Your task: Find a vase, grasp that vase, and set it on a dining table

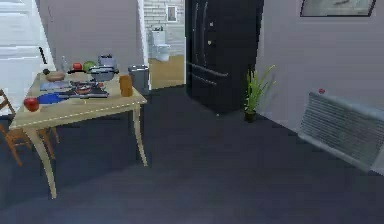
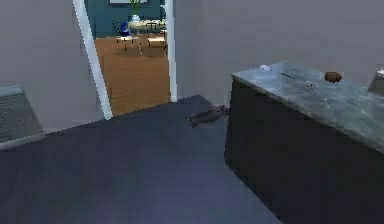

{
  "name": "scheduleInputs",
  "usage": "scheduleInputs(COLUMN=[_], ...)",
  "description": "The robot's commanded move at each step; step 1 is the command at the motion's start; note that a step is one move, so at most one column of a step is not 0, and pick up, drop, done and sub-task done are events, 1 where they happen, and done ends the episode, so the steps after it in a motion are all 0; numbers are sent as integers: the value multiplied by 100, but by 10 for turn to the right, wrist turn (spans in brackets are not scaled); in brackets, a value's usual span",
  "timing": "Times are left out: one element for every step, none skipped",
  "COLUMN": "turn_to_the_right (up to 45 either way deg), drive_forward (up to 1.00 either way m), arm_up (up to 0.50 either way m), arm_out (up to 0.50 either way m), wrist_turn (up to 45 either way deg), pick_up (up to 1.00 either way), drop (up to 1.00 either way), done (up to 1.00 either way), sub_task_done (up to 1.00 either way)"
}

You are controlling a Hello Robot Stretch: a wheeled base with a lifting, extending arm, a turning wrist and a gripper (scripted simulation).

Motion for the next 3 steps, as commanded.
scheduleInputs(turn_to_the_right=[450,450,450], drive_forward=[0,0,0], arm_up=[0,0,0], arm_out=[0,0,0], wrist_turn=[0,0,0], pick_up=[0,0,0], drop=[0,0,0], done=[0,0,0], sub_task_done=[0,0,0])
